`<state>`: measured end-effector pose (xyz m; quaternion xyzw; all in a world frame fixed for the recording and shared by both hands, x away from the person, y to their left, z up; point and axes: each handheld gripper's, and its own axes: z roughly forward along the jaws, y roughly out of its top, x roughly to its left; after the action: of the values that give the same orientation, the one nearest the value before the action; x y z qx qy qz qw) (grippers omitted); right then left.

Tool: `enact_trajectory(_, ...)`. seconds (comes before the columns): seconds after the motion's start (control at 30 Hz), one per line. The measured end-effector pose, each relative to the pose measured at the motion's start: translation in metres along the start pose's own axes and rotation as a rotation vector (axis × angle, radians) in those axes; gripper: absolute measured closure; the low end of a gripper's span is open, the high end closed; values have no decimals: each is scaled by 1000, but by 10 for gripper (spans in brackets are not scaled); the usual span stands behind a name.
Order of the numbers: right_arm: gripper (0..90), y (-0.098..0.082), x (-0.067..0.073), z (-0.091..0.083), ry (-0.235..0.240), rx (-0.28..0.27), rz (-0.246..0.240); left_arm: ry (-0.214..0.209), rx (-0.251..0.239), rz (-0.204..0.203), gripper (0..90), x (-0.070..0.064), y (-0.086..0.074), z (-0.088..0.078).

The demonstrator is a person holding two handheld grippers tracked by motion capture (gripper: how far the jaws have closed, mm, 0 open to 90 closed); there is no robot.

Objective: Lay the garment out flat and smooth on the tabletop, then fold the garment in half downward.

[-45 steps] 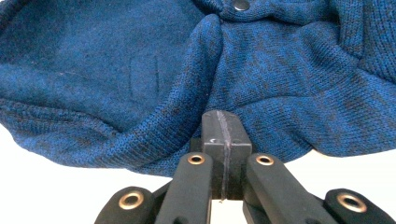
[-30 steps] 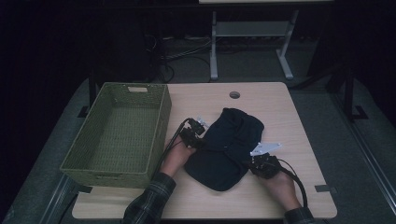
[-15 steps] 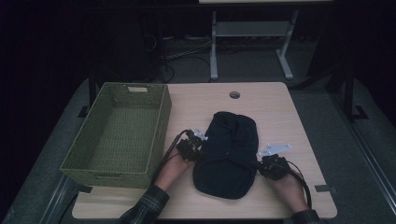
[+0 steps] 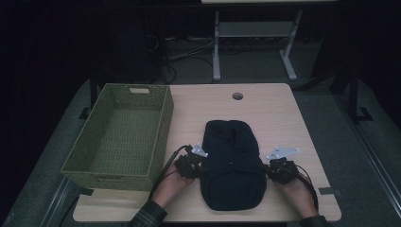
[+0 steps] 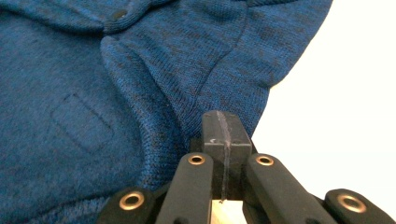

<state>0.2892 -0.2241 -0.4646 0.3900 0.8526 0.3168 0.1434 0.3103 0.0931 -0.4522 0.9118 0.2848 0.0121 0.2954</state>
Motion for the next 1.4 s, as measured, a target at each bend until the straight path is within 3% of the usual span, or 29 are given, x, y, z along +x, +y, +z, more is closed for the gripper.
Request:
enact_trajectory(0.1, 900, -1, 1, -2, 3, 4, 12, 11, -5, 11, 900, -5, -2, 0)
enact_trajectory(0.3, 900, -5, 4, -6, 17, 12, 17, -4, -31, -32, 900, -5, -6, 0)
enact_trajectory(0.53, 900, -13, 12, -14, 25, 22, 3, -2, -21, 0, 900, -15, -7, 0)
enact_trajectory(0.8, 900, -12, 10, -14, 42, 23, -1, -20, -5, 31, 900, -12, -4, -1)
enact_trajectory(0.9, 900, -11, 9, -16, 51, 10, 0, -13, -24, 22, 900, -13, -1, -3)
enact_trajectory(1.03, 900, -8, 6, -21, 56, -29, 7, -2, -33, 27, 900, -8, 3, -8)
enact_trajectory(1.23, 900, 8, -5, -22, 41, -74, 16, 32, -64, -1, 900, 5, 16, -15)
enact_trajectory(1.4, 900, 23, -19, -16, 32, -94, 30, 89, -71, -14, 899, 20, 30, -14)
